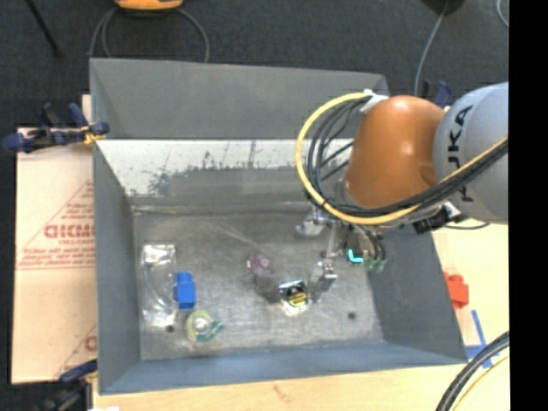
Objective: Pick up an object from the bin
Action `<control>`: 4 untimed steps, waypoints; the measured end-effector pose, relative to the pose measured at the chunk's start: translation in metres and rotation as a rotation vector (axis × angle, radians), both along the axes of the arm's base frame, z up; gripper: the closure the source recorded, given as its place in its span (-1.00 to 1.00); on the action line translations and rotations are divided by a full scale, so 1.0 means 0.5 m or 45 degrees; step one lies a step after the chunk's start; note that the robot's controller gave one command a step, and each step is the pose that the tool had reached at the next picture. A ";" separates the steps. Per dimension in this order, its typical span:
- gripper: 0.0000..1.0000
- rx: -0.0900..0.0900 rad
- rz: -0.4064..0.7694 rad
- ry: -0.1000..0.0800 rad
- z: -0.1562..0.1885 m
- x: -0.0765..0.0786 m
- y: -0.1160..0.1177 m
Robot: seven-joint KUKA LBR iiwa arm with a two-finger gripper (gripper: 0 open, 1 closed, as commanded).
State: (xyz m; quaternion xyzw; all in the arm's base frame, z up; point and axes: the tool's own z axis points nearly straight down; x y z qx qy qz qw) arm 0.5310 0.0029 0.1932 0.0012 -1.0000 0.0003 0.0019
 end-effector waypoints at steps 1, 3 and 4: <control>-1.00 0.000 0.131 -0.016 -0.237 0.033 -0.039; 1.00 0.003 0.088 -0.018 0.005 0.030 -0.002; 1.00 -0.006 0.390 -0.015 0.077 0.128 -0.159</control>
Offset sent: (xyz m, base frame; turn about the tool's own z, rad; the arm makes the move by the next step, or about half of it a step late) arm 0.0140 -0.0178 -0.1180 -0.1051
